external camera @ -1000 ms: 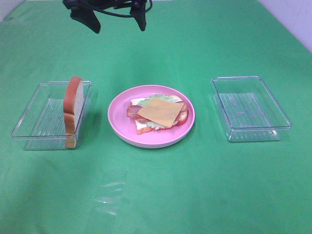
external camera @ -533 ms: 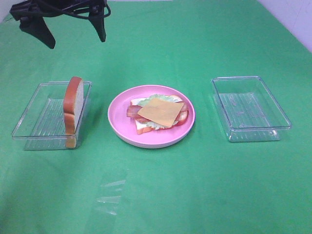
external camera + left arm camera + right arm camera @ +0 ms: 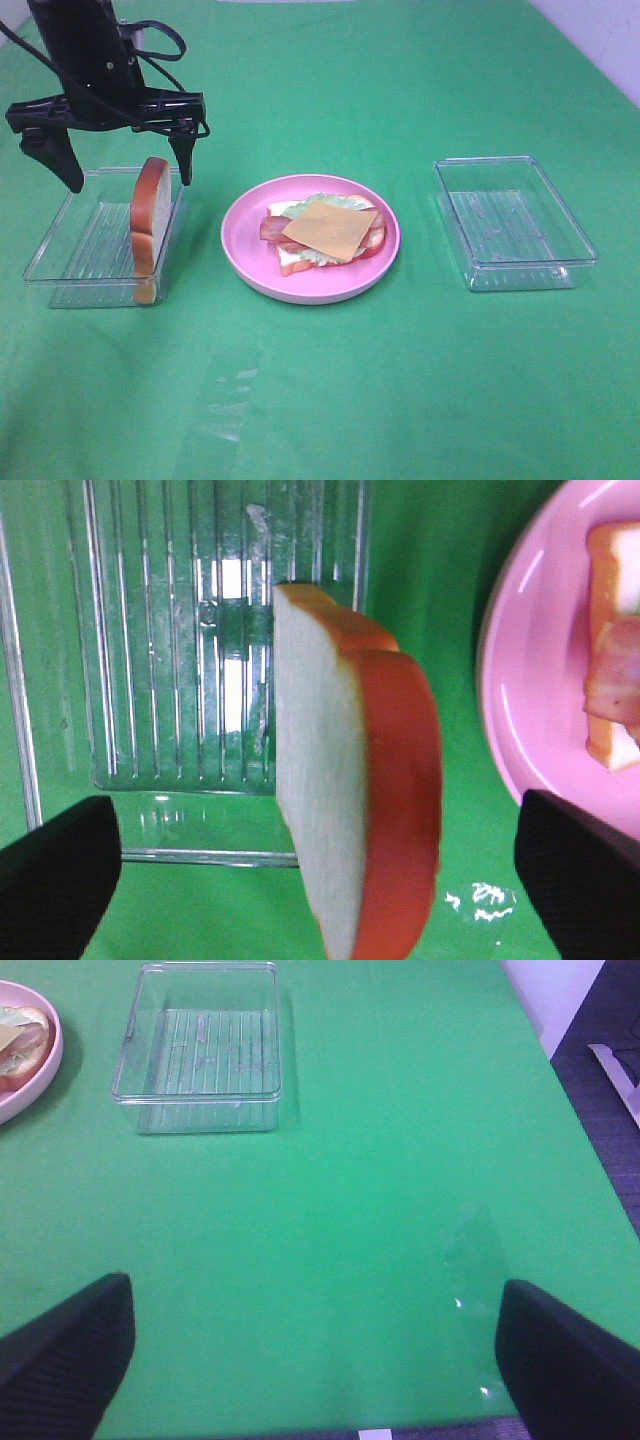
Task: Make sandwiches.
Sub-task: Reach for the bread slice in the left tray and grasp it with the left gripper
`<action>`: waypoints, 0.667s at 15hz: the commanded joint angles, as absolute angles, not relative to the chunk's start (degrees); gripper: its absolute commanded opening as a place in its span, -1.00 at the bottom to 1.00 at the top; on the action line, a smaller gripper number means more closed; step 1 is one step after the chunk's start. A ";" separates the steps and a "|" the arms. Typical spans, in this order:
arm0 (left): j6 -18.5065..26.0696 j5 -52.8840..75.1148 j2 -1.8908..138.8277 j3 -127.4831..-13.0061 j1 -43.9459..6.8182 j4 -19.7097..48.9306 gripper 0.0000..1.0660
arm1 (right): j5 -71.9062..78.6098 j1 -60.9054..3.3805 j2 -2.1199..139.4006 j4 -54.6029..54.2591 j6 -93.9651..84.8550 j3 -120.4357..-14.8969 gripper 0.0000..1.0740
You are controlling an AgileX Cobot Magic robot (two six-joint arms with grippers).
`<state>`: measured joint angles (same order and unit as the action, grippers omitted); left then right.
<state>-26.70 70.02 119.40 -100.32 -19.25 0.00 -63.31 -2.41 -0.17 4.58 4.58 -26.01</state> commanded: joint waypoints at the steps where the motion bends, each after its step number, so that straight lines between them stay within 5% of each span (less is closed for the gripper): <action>1: -28.59 72.71 120.55 -99.81 -19.54 1.43 0.91 | -63.08 -2.18 -1.72 4.58 4.13 -25.78 0.77; 10: -28.30 70.65 123.47 -99.81 -19.54 2.01 0.89 | -63.08 -2.18 -1.72 4.58 4.13 -25.78 0.77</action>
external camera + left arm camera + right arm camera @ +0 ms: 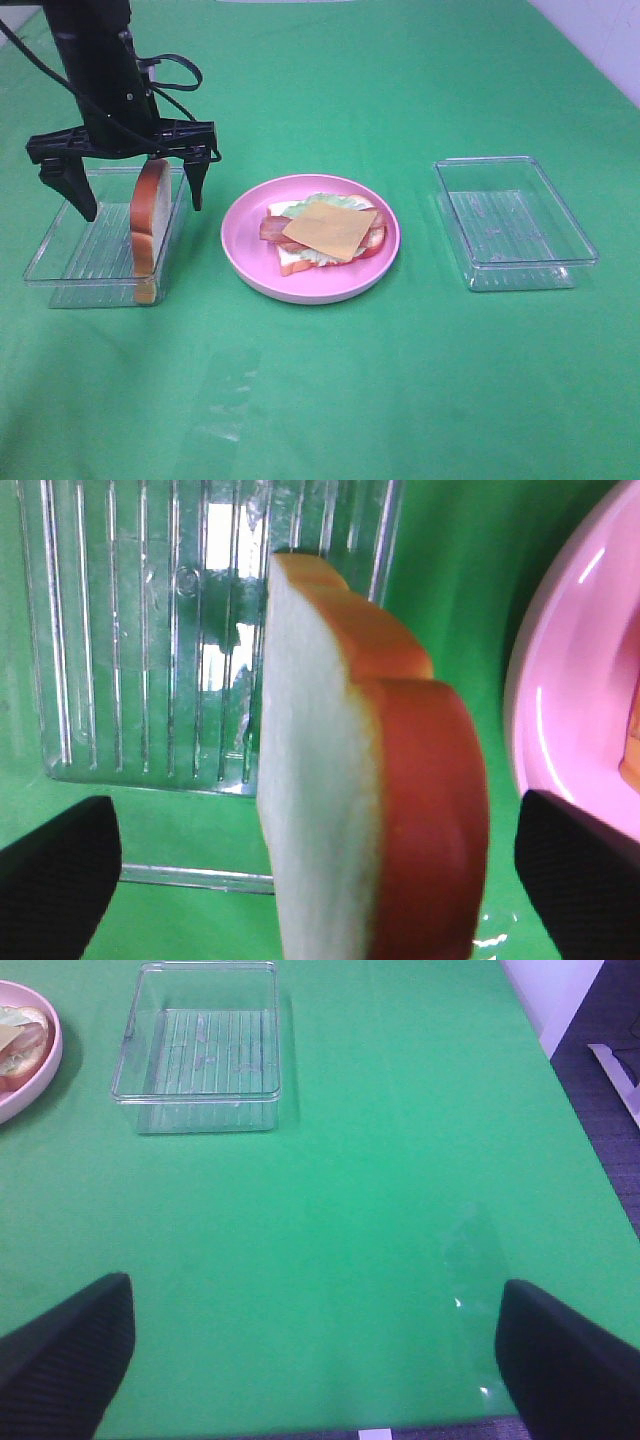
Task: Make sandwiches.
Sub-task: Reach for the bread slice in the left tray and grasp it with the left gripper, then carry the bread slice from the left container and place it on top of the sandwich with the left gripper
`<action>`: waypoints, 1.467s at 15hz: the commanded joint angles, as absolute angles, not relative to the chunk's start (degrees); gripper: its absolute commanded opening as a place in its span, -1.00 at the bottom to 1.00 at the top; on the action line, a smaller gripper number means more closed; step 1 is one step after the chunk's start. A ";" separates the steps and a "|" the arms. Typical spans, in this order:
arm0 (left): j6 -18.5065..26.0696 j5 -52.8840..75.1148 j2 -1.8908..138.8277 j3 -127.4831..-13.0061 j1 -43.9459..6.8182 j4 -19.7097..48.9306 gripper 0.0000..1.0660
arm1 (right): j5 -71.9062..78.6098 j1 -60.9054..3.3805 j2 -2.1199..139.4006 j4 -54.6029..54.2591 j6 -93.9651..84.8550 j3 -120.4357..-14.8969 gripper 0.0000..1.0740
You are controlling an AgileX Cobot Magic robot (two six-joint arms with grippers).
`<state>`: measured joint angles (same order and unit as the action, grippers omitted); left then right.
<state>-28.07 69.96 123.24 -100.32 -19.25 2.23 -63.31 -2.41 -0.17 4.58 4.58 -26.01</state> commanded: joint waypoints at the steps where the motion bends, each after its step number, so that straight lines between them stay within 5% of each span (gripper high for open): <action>1: -28.36 70.24 124.22 -99.81 -19.54 2.41 0.89 | -63.08 -2.18 -1.72 4.58 4.13 -25.78 0.77; 7: -27.79 69.73 125.25 -99.81 -19.54 3.04 0.70 | -63.08 -2.18 -1.72 4.58 4.13 -25.78 0.77; 8: -27.73 69.73 125.36 -99.81 -19.54 3.04 0.56 | -63.08 -2.18 -1.72 4.58 4.13 -25.78 0.77; 9: -27.73 69.56 125.36 -99.81 -19.54 2.98 0.08 | -63.08 -2.18 -1.72 4.58 4.13 -25.78 0.77; 10: -27.73 69.39 125.36 -99.81 -19.54 2.75 -0.13 | -63.08 -2.18 -1.72 4.58 4.13 -25.78 0.77; 13: -27.73 69.39 125.36 -99.81 -19.54 2.58 -0.43 | -63.08 -2.18 -1.72 4.58 4.13 -25.78 0.77; 22: -27.73 74.31 125.31 -99.81 -19.54 0.00 -0.47 | -63.08 -2.18 -1.72 4.58 4.13 -25.78 0.77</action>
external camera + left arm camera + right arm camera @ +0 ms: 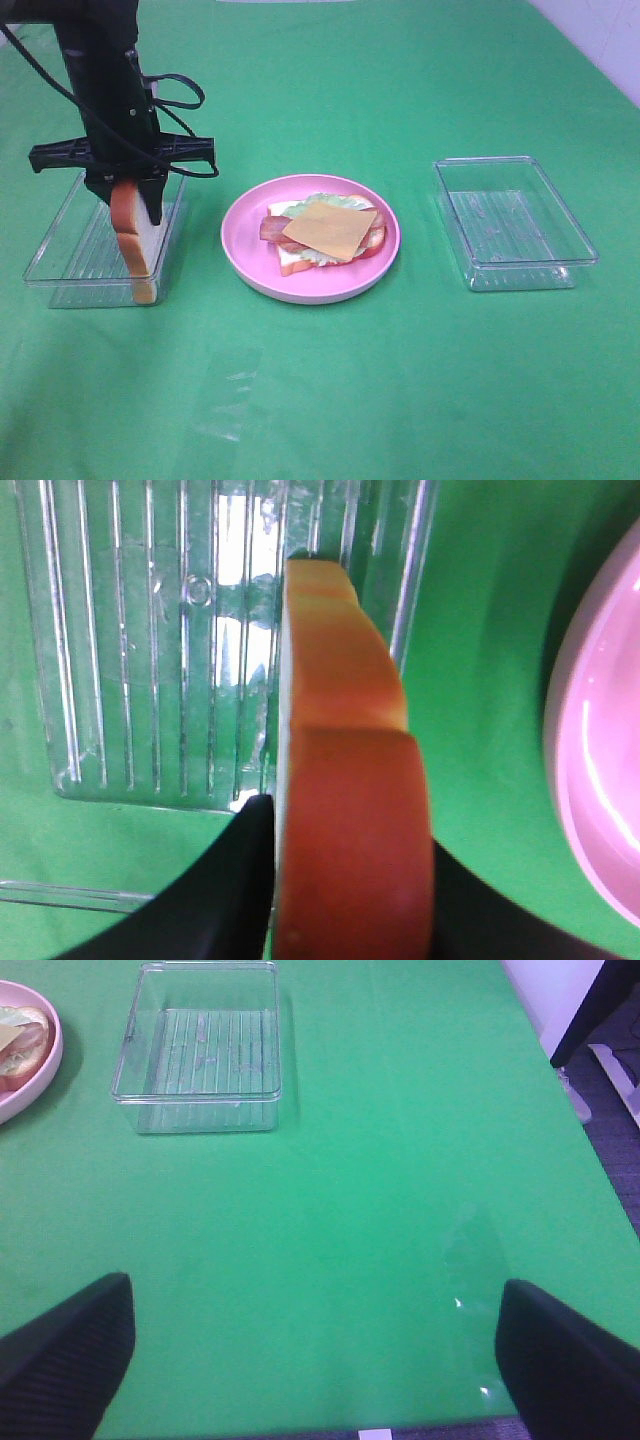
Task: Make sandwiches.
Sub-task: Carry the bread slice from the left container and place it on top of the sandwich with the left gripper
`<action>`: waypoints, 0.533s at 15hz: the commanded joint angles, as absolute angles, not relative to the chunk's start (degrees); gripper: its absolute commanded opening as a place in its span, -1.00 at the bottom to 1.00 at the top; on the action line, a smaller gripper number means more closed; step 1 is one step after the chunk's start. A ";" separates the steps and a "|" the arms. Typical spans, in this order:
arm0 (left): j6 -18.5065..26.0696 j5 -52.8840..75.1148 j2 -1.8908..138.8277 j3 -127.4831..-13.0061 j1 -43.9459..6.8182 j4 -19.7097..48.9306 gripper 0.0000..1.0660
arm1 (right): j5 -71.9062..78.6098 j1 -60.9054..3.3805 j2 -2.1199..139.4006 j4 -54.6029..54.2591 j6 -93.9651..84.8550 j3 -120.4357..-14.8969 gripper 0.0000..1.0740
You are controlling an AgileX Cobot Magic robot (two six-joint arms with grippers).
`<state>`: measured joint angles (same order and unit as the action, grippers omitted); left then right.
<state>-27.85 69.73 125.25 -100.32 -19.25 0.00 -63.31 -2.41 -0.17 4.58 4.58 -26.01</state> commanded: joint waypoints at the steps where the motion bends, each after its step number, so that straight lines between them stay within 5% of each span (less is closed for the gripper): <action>1: -27.73 74.31 125.31 -99.81 -19.54 0.00 -0.47 | -63.08 -2.18 -1.72 4.58 4.13 -25.78 0.77; 5: -27.73 74.26 125.31 -99.81 -19.54 -0.46 -0.84 | -63.08 -2.18 -1.72 4.58 4.13 -25.78 0.77; 8: -27.73 74.66 125.31 -99.81 -19.54 -0.46 -0.89 | -63.08 -2.18 -1.72 4.58 4.13 -25.78 0.77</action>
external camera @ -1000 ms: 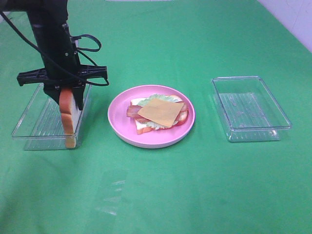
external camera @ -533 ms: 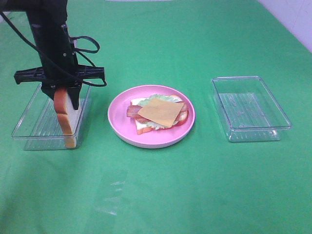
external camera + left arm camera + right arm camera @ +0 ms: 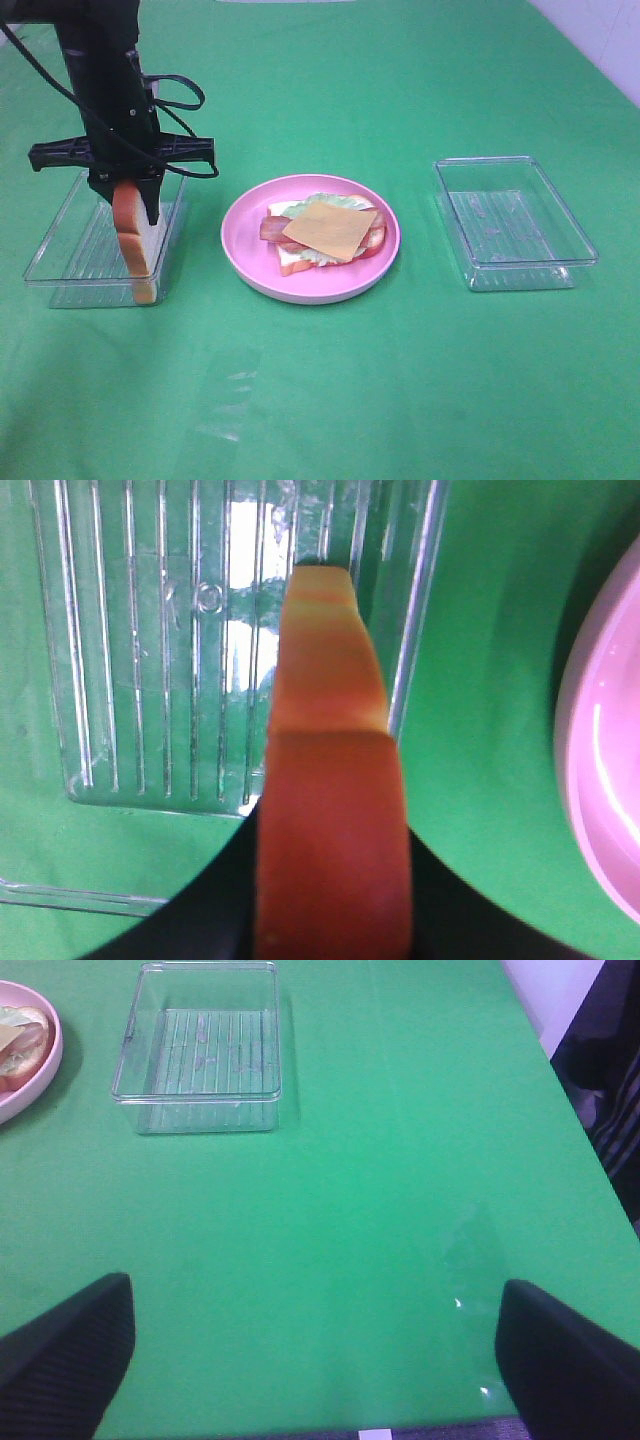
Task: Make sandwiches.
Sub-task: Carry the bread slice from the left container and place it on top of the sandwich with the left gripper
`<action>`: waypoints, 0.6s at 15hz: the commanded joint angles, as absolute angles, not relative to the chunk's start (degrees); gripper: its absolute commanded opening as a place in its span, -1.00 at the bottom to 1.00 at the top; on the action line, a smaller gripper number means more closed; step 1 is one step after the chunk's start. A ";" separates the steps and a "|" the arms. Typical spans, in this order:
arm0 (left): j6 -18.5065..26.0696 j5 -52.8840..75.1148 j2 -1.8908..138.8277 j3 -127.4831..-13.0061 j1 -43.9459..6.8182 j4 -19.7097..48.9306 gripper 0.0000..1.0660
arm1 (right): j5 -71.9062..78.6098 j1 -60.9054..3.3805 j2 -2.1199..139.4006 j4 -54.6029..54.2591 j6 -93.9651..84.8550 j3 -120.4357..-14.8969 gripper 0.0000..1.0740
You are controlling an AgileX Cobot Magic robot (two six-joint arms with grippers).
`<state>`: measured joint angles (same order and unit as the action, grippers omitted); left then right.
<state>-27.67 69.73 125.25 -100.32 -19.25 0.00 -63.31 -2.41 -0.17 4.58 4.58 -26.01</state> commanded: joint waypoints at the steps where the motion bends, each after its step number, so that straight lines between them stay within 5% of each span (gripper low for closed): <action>1: -27.27 75.63 125.31 -99.98 -19.54 -0.46 -0.88 | -63.08 -2.18 -1.72 4.58 4.13 -25.78 0.77; 9: -24.01 75.63 113.73 -100.50 -19.02 -1.20 -0.88 | -63.08 -2.18 -1.72 4.58 4.13 -25.78 0.77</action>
<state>-24.35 69.73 114.71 -100.32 -19.14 -1.26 -63.31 -2.41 -0.17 4.58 4.58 -26.01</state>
